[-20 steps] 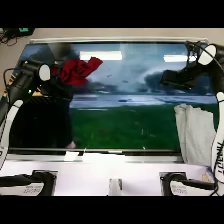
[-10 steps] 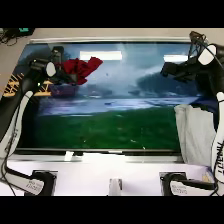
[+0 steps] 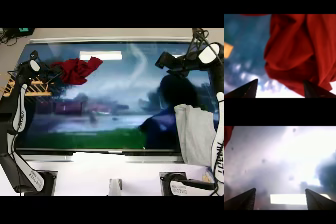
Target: Fold the shirts.
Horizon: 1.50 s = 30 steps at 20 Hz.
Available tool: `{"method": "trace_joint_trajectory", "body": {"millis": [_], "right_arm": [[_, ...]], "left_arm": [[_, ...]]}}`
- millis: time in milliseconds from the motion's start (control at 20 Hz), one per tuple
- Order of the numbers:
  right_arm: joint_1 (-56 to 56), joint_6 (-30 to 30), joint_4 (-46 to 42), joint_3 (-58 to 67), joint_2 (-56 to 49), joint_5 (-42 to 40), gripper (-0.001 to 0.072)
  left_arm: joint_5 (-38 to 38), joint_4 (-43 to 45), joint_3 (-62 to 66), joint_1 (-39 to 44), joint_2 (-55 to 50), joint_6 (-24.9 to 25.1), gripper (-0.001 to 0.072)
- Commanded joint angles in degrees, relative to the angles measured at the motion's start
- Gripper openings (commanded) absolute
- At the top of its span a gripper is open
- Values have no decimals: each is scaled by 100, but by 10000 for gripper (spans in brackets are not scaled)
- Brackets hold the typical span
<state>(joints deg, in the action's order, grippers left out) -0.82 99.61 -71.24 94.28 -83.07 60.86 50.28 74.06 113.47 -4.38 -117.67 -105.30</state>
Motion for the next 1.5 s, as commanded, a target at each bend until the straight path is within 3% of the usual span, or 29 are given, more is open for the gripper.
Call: {"method": "trace_joint_trajectory", "body": {"millis": [0,300,350,450,500,600,750,900,1000,1050,1100,1200,1300,1450], "right_arm": [[-4,9,133,7,2,-55,667],[-4,9,326,7,4,4,667],[-4,9,361,7,2,11,667],[-4,9,369,7,2,9,667],[-4,11,382,7,4,11,667],[-4,9,575,7,4,13,667],[-4,7,682,7,2,-81,667],[-4,9,682,7,4,-518,667],[-4,9,693,7,4,-560,667],[-4,7,686,7,4,-525,667],[-4,7,686,7,4,-481,667],[-4,7,684,7,4,-376,667],[-4,7,686,7,4,-363,667],[-4,7,686,7,4,-365,667]], "left_arm": [[-839,-1163,-66,0,-214,837,686],[-1119,-1628,-66,197,-474,841,671],[-1156,-1628,-66,221,-474,839,620],[-1163,-1628,-66,234,-483,841,275],[-1154,-1626,-66,238,-494,844,170],[-1113,-1626,-66,229,-501,855,36],[-898,-1628,-57,225,-402,887,32],[-1023,-1615,-57,280,-35,1510,31],[-981,-1602,-55,247,79,1530,35],[-839,-1604,-57,212,70,1602,149],[-608,-1558,-59,188,39,1633,493],[-304,-1561,-61,190,-52,1635,523],[-372,-1567,-61,260,-140,1668,603],[-595,-1567,-59,374,-295,1786,616]]}}
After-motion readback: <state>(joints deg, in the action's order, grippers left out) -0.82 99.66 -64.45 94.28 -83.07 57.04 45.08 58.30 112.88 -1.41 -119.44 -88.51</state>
